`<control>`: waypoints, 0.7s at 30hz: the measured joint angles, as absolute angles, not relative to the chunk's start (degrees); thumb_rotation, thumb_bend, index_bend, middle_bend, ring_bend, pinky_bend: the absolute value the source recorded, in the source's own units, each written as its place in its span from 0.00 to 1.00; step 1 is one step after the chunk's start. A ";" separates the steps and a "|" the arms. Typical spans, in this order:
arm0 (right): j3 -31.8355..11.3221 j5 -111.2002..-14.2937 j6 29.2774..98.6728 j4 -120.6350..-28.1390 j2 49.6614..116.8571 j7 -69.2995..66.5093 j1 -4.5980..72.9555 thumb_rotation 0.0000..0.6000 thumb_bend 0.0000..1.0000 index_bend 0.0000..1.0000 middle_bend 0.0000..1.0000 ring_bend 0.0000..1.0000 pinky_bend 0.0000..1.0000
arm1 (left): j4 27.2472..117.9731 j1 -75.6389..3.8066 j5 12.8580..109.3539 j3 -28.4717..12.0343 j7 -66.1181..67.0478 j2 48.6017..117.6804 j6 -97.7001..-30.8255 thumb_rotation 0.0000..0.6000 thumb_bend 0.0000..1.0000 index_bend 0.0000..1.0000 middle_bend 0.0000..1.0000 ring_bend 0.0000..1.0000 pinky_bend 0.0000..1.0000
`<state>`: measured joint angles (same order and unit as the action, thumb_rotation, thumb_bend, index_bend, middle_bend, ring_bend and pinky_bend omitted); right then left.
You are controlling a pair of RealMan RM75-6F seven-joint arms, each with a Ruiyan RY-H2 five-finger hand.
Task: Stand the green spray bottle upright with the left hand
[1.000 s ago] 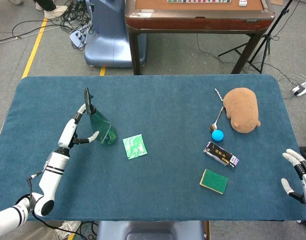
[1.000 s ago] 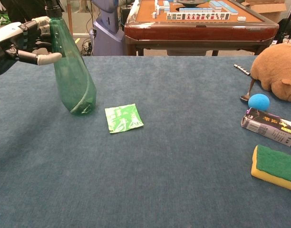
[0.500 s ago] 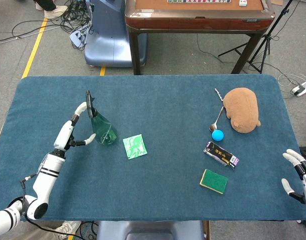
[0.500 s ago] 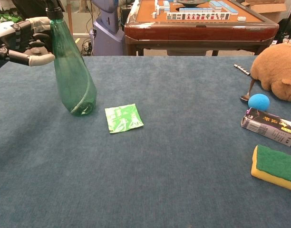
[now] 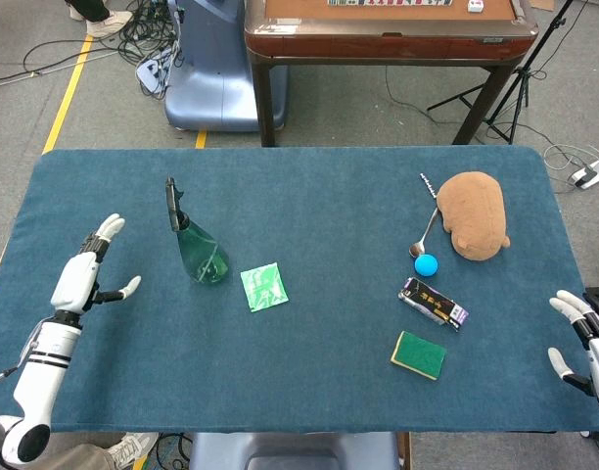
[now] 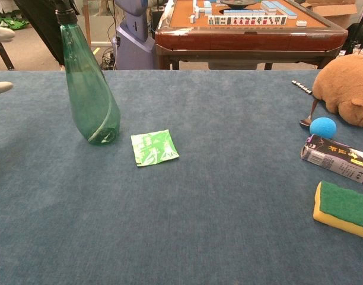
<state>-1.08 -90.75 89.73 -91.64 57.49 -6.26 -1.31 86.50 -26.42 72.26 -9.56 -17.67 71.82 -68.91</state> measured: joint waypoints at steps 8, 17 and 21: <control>-0.85 -92.19 88.27 -91.54 57.98 -6.43 0.19 1.00 0.33 0.21 0.17 0.07 0.06 | 91.40 -19.40 71.95 -5.86 -3.17 68.80 -77.73 1.00 0.31 0.00 0.00 0.00 0.00; -0.44 -93.81 87.42 -91.81 58.25 -7.62 1.32 1.00 0.33 0.21 0.17 0.07 0.06 | 96.41 -13.71 78.32 -1.96 4.62 66.98 -85.52 1.00 0.31 0.02 0.00 0.00 0.00; -0.21 -94.54 87.37 -92.23 58.12 -7.80 1.73 1.00 0.33 0.21 0.17 0.07 0.06 | 97.67 -12.17 80.55 -0.69 8.52 67.15 -87.41 1.00 0.31 0.02 0.00 0.00 0.00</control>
